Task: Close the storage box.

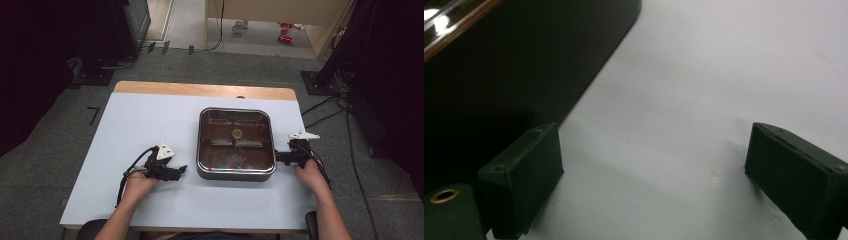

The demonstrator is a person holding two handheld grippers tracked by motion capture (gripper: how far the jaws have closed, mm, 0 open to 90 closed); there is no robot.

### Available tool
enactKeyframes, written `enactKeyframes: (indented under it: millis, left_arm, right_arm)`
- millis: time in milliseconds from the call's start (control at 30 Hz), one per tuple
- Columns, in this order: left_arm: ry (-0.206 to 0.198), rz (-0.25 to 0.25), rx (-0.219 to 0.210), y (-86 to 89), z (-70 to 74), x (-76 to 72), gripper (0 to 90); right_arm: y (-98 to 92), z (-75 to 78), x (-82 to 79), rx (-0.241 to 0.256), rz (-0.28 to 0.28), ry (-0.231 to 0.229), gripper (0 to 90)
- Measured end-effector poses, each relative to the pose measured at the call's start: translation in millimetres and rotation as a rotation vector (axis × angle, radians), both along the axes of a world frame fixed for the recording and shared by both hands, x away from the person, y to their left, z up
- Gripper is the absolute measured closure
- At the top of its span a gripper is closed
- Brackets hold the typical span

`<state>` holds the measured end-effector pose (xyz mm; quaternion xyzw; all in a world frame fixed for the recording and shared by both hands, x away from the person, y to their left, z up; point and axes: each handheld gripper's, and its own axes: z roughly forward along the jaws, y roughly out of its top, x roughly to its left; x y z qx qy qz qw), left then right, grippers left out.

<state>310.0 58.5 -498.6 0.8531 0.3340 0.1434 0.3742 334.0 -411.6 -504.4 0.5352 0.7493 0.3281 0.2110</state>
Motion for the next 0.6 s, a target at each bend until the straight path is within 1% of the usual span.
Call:
enactKeyframes:
  millis: [367, 600]
  left_arm:
    - [-0.002, 0.003, 0.002, -0.4, -0.3, -0.5, 20.9]
    - [-0.003, 0.019, 0.003, -0.7, -0.6, -0.1, 17.8]
  right_arm:
    - [0.0, 0.0, 0.0, 0.0, 0.0, 0.0, 7.8]
    - [0.0, 0.0, -0.1, 0.0, 0.0, 0.0, 7.8]
